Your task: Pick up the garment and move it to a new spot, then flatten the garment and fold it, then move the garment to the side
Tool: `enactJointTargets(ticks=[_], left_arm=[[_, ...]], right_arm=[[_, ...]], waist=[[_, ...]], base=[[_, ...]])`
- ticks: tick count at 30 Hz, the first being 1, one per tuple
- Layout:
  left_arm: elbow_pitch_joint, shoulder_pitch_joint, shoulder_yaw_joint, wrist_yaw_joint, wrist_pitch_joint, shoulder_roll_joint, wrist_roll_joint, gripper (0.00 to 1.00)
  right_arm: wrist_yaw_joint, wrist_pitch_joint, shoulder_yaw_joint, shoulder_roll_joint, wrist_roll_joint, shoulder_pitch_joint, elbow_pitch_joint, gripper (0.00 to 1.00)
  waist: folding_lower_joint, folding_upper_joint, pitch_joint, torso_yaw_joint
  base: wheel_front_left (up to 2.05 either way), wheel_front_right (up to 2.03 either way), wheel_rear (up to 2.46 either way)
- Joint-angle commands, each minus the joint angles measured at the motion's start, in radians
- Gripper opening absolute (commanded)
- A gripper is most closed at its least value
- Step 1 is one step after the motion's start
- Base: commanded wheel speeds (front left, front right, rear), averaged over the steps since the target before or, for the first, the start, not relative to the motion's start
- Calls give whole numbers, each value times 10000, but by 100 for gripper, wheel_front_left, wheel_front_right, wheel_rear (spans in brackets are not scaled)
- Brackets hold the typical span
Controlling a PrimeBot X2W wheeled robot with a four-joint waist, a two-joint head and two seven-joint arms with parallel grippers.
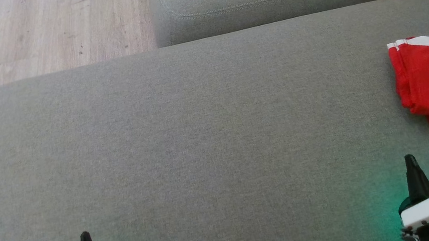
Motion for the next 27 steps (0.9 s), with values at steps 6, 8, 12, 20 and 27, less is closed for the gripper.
enactJointTargets(ticks=[6, 8, 12, 20, 27], left_arm=[[-417, -599, 351, -105, 215, 9, -900, 0], [-428, -617, 371, -114, 244, 9, -1013, 0], [-471, -690, 449, -149, 359, 8, -1465, 0], [-558, -836, 604, -219, 590, 8, -2369, 0], [-633, -963, 739, -281, 791, 7, -3157, 0]], right_arm=[[40, 215, 11, -35, 1006, -634, -456, 0], [41, 243, 2, -35, 1131, -650, -468, 0], [43, 358, -31, -37, 1629, -712, -515, 0], [47, 588, -99, -41, 2625, -836, -609, 0], [51, 788, -158, -45, 3493, -944, -691, 0]], waist=[[0, 0, -7, -19], [0, 0, -8, -22], [0, 0, -12, -34], [0, 0, -21, -57], [0, 0, -28, -78]], base=[[0, 0, 0], [0, 0, 0], [0, 0, 0], [0, 0, 0], [0, 0, 0]])
